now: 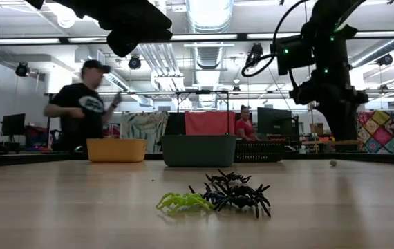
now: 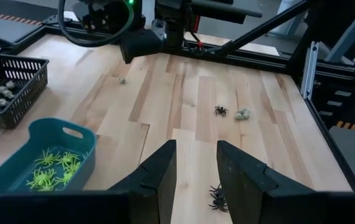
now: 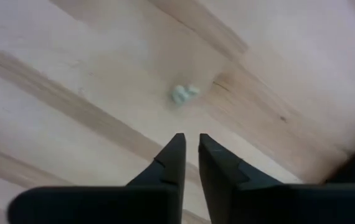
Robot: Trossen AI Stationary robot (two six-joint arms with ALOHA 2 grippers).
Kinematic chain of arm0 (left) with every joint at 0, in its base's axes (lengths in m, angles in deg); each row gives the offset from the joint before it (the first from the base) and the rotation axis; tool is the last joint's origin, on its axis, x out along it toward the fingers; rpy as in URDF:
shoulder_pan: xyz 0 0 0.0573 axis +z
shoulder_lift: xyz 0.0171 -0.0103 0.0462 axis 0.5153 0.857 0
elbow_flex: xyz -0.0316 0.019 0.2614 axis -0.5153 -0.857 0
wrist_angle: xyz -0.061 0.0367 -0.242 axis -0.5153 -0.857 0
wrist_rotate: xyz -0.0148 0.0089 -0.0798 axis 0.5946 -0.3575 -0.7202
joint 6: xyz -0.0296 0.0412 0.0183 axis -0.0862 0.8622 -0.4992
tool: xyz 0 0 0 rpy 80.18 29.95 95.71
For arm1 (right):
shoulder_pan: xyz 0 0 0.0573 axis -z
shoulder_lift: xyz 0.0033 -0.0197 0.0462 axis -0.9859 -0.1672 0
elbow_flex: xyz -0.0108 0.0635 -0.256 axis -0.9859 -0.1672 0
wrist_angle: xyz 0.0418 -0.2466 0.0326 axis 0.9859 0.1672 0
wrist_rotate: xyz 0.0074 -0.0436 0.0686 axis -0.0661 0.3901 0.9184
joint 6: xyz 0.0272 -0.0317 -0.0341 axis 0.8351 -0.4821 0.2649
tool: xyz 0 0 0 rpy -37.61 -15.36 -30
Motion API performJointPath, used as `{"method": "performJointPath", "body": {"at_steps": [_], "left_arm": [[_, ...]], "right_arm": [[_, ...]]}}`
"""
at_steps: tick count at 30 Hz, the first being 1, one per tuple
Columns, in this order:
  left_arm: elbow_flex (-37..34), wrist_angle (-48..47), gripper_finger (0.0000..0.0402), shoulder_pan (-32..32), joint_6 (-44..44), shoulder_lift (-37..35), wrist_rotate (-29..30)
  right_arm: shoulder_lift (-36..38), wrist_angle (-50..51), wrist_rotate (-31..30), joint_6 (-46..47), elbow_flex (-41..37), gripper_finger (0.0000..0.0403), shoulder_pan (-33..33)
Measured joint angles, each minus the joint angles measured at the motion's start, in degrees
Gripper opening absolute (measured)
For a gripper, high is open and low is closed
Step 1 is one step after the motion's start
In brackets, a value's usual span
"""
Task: Sort Halloween decoration
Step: Put the white skull toy into the black bin
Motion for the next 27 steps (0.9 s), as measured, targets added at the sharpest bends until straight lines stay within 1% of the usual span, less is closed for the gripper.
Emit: {"method": "performJointPath", "body": {"at_steps": [7, 10, 19, 27], "left_arm": [[0.0, 0.1, 0.0098, 0.0, 0.1, 0.1, 0.0], [0.0, 0.1, 0.0098, 0.0, 0.2, 0.1, 0.0], [0.0, 0.6, 0.0098, 0.0, 1.2, 0.2, 0.0], [0.0, 0.6, 0.0098, 0.0, 1.7, 0.2, 0.0]], "right_arm": [[0.0, -9.2, 1.1, 1.3, -4.5, 0.0102, 0.0], [-0.2, -10.6, 1.0, 3.3, -5.8, 0.0123, 0.2], [-1.8, -14.3, -2.0, 5.1, -6.2, 0.0128, 0.2], [-7.6, -14.7, -2.5, 6.5, -6.0, 0.0128, 0.2]]}}
